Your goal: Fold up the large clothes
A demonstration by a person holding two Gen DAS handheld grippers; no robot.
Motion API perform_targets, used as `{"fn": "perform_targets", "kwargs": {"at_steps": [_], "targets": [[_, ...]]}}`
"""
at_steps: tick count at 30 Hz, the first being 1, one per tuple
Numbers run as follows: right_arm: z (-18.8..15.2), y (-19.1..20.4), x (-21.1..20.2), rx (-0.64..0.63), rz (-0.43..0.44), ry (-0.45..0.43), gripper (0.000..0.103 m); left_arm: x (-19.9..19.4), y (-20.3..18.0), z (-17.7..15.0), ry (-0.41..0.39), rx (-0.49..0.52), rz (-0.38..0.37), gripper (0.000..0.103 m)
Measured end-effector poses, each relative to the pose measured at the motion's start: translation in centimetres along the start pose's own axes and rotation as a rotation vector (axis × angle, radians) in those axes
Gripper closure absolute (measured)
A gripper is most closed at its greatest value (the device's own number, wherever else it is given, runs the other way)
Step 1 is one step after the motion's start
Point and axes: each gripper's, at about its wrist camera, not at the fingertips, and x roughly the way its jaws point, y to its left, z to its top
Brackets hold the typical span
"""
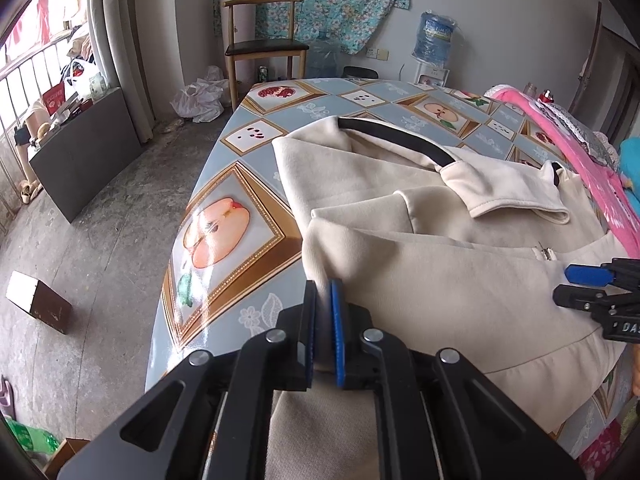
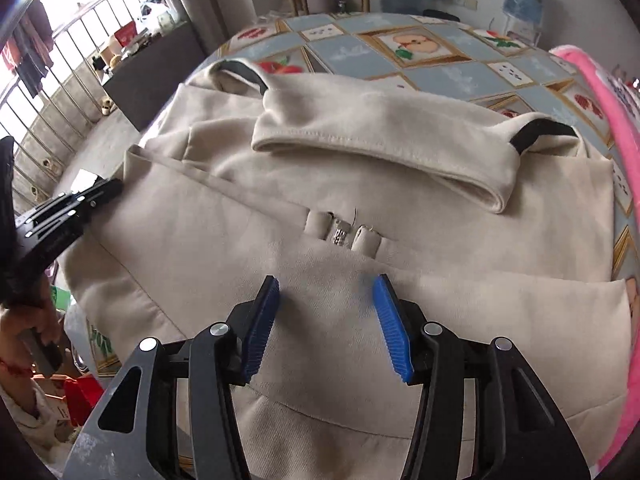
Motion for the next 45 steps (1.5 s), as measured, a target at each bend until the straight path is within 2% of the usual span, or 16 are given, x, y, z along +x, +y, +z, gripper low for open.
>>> {"fn": "perform_targets", "kwargs": {"at_steps": [1,2,3,6,10,12,14,16,19,21,22,23,26,33,40,45], "targets": [[-0.2,-0.1,-0.2,0.011,0.000,-0.010,0.062,0.0,-0.1,0.0,-0.002,0.001,-0.001,0.096],[-0.2,-0.3,-0.6,0.027,-0.020,-0.022,0.084,-0.1,0.0,0.0,-0.004,-0.003,-0.004,0.096],[-0.2,-0.6,-0.8,0.037,-0.040,-0.021,0.098,-0.1,0.1,0.0,-0.005,-0.009,-0.009,0.096],[-0.1,-2.1,-1.2,0.128,0.050,-0.011,0.100,-0.2,0.3,-0.1,-0.008,-0.022,-0.038,0.096],[0.4,-1.9,-2.5,0.128,0.062,-0.032,0.098,-0.3,0.7,0.0,-0.004,-0.030,-0.063,0.096],[0.7,-1.6,-2.8,0.143,0.070,-0.027,0.088,-0.3,0.7,0.1,-0.001,-0.026,-0.065,0.096],[0.9,-0.8,-2.4,0.135,0.105,-0.004,0.066,-0.4,0.5,0.1,-0.003,-0.022,-0.065,0.096],[0.9,0.1,-1.7,0.099,0.064,0.003,0.060,-0.5,0.5,0.1,-0.006,-0.018,-0.066,0.096],[0.4,0.9,-0.2,0.046,0.011,0.020,0.059,-0.8,0.5,0.0,-0.007,-0.020,-0.072,0.096],[0.2,1.3,-0.3,0.015,-0.049,-0.011,0.070,-0.9,0.4,0.0,-0.006,-0.017,-0.069,0.096],[0.2,1.2,-0.6,0.021,-0.044,-0.018,0.082,-0.9,0.4,0.0,-0.008,-0.016,-0.070,0.096],[0.3,0.9,-0.7,0.035,-0.035,-0.010,0.100,-1.0,0.3,0.0,-0.011,-0.015,-0.070,0.096],[0.4,0.2,-1.1,0.068,0.000,-0.018,0.101,-1.3,0.3,0.1,-0.020,-0.022,-0.078,0.096],[1.6,0.3,-3.6,0.069,0.005,-0.111,0.101,-2.2,0.3,0.6,-0.037,-0.036,-0.105,0.096],[0.9,-0.2,0.1,0.074,-0.009,-0.079,0.101,-1.2,0.5,0.6,0.014,-0.050,-0.096,0.096],[1.1,-0.2,-0.3,0.079,-0.009,-0.104,0.101,-1.0,0.5,0.2,0.044,-0.041,-0.114,0.084]]}}
